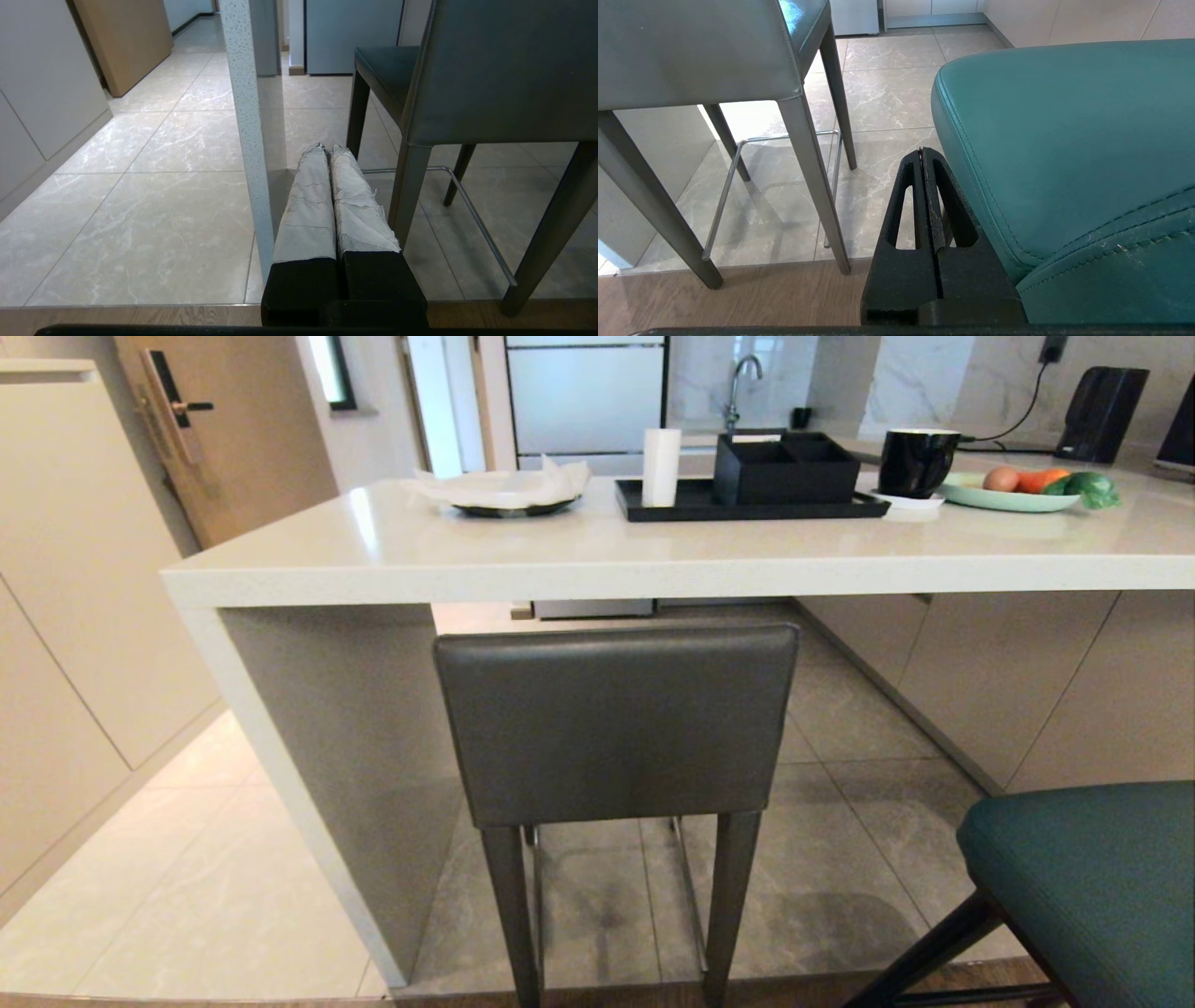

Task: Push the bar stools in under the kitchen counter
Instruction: Pull the gray chair out from under the dining table

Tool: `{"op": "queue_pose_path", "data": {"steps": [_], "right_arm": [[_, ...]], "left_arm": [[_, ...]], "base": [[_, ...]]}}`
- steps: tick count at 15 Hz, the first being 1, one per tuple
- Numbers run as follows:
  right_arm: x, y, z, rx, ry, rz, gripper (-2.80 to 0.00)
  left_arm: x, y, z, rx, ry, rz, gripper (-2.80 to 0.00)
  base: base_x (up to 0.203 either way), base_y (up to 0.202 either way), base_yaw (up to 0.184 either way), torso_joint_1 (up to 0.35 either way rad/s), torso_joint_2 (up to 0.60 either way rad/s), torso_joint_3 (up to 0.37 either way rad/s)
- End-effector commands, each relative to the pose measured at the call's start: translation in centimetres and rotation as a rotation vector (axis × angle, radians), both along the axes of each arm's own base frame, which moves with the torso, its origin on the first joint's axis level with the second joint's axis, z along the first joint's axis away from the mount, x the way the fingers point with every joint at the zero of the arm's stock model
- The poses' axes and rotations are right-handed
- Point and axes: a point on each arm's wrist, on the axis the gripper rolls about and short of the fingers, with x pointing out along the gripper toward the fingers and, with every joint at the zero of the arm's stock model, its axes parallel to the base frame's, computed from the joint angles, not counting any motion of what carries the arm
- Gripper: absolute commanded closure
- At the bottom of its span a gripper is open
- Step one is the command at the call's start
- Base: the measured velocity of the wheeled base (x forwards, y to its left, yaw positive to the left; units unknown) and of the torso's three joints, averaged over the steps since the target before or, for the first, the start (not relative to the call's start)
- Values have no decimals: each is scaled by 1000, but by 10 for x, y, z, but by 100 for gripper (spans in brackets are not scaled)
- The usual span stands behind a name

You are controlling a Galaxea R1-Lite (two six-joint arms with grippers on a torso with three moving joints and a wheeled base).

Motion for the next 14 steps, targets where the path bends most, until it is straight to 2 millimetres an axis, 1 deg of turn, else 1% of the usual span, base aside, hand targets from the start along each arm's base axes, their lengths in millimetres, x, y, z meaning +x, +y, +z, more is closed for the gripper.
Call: {"op": "queue_pose_path", "data": {"steps": [1,10,12,14], "right_arm": [[0,0,0,-1,1,0,0],[0,0,0,1,1,-1,0],[0,0,0,5,3,0,0],[0,0,0,5,1,0,0]], "left_arm": [[3,0,-11,0,41,0,0],[3,0,-11,-2,40,0,0],[3,0,-11,-6,39,-1,0],[3,0,-11,-6,39,-1,0]], "base": [[0,0,0,0,0,0],[0,0,0,0,0,0],[0,0,0,-16,85,66],[-101,0,1,-52,230,154]]}}
